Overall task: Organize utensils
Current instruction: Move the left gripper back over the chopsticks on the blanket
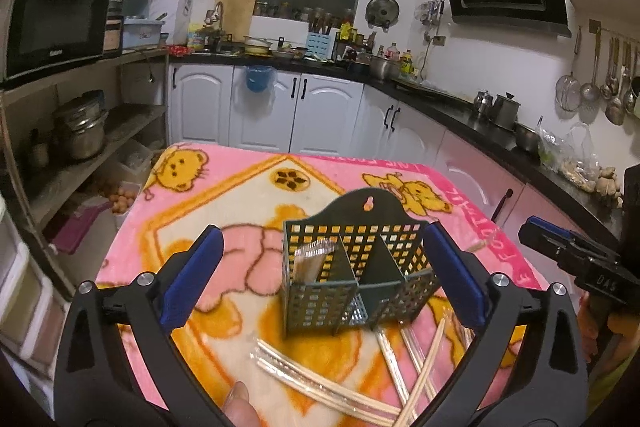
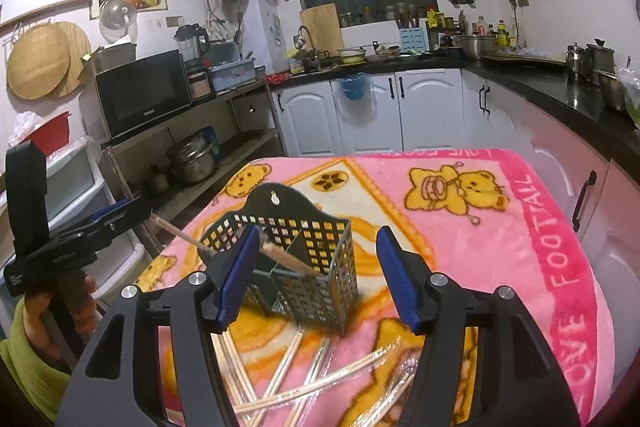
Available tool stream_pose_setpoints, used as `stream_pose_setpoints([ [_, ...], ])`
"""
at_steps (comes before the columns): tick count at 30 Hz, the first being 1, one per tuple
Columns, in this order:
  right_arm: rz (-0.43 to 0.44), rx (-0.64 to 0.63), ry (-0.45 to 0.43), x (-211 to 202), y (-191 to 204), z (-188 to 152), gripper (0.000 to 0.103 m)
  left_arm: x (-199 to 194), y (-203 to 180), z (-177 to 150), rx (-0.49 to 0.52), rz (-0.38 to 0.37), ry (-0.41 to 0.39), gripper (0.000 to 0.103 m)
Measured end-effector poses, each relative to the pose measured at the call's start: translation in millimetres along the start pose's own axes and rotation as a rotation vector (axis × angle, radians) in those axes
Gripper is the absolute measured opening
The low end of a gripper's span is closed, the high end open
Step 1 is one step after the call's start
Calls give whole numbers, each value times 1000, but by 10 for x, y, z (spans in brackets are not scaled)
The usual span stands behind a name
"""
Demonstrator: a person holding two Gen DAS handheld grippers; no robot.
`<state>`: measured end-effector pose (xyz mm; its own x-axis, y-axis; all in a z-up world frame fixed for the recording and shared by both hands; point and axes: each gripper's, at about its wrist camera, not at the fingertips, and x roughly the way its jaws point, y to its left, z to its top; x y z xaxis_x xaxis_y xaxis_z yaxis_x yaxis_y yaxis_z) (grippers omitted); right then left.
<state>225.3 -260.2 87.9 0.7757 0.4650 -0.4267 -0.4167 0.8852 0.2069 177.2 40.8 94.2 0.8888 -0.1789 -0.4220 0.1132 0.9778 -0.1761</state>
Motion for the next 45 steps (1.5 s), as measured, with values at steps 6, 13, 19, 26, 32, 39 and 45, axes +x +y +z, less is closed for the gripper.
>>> stream_pose_setpoints([
  [6,-9,-7,16,-53,7,-158,60,-100,45,-125,-29,2,7,92],
  [13,-13,-2,33,-118,-16,-297,60,-200,87,-303,-47,13,27,92],
  [19,-12,-3,49,-153,-20,-421,60,-322,161,-466,-63,35,43,92],
  [26,-3,-1,73,-141,7,-547,60,-436,281,-697,-90,68,81,92],
  [32,10,2,97,-116,54,-642,60,-549,365,-855,-111,87,101,92],
  [39,16,6,119,-80,87,-738,60,-619,425,-1070,-124,93,141,92],
  [45,18,5,129,-72,105,-794,60,-605,313,-1239,-83,64,177,92],
])
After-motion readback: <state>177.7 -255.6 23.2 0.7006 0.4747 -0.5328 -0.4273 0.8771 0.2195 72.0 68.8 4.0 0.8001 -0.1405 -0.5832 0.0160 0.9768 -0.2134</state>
